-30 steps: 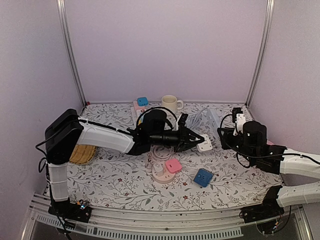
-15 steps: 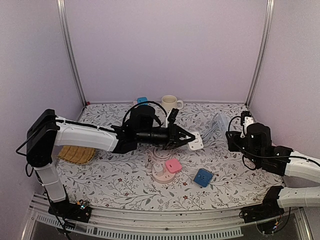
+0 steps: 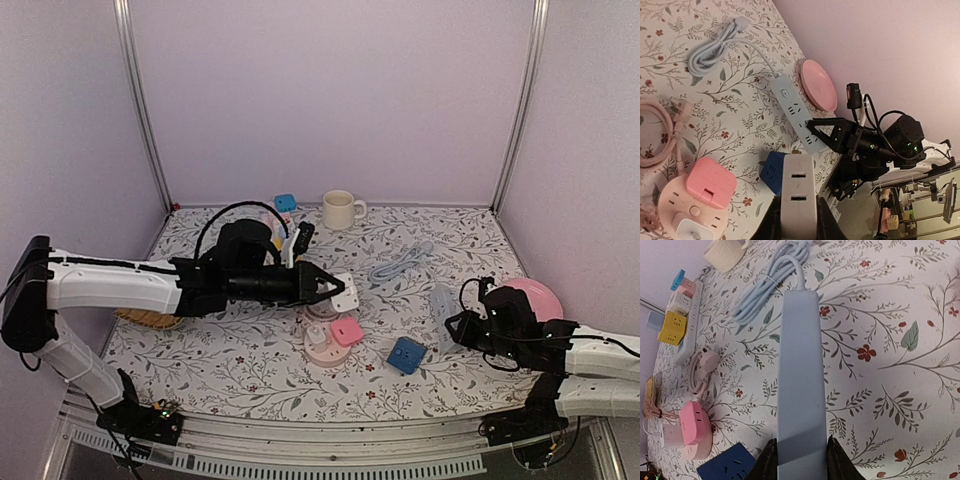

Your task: Pull the plug off the socket

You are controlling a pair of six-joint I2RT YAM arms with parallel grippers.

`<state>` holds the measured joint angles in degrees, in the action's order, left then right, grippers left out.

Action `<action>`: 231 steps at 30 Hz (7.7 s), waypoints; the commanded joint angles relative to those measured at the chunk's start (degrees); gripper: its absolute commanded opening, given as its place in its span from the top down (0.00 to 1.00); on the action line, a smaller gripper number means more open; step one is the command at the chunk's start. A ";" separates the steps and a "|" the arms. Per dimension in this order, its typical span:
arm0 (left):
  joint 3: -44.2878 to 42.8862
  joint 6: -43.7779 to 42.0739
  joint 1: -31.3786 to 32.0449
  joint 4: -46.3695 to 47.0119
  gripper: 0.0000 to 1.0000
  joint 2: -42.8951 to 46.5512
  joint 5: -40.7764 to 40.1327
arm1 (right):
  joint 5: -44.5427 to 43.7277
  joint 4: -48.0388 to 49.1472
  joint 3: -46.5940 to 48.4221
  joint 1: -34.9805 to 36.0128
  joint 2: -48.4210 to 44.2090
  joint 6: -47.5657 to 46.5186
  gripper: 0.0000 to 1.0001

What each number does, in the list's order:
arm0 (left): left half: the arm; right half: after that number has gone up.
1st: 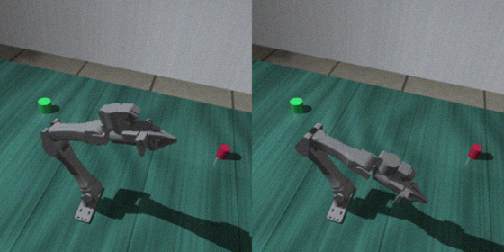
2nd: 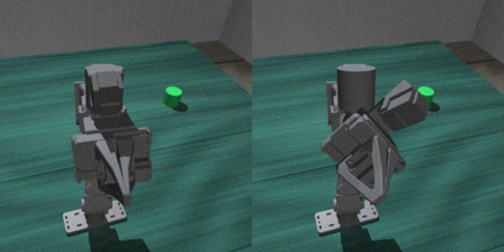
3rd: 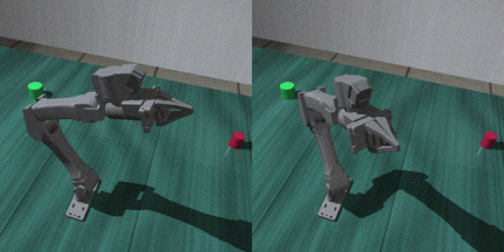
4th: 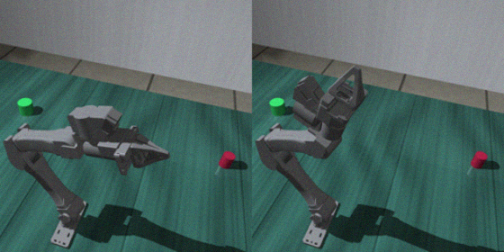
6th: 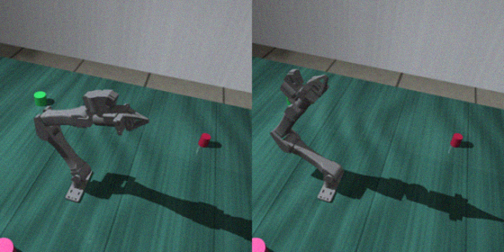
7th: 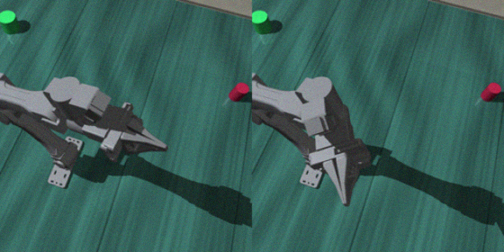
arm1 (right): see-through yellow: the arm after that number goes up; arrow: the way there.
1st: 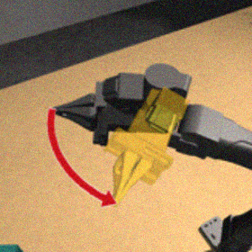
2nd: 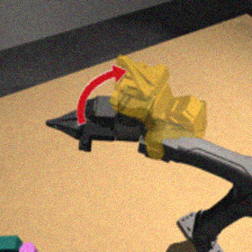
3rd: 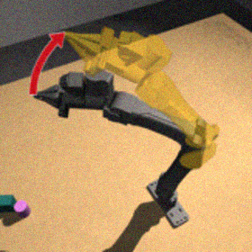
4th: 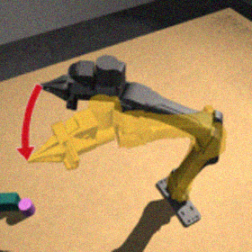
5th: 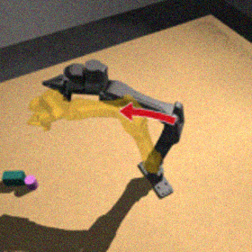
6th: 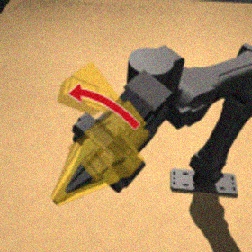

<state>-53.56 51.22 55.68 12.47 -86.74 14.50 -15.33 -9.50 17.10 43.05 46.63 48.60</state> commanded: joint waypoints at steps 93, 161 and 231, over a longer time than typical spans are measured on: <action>7.00 3.09 14.81 -33.02 0.07 5.37 -35.66 | 27.74 17.48 31.38 5.69 46.96 -11.85 0.01; 8.14 2.88 2.81 -18.33 0.40 8.90 -18.48 | 1.94 19.05 39.01 21.05 42.15 -3.71 0.97; 16.67 1.72 1.65 -10.62 1.00 18.53 -31.73 | 20.05 15.82 32.15 19.80 30.52 -19.91 0.98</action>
<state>-37.45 52.75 58.04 0.23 -71.99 -13.32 11.73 17.34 50.61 62.24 79.33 32.32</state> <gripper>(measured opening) 0.265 0.156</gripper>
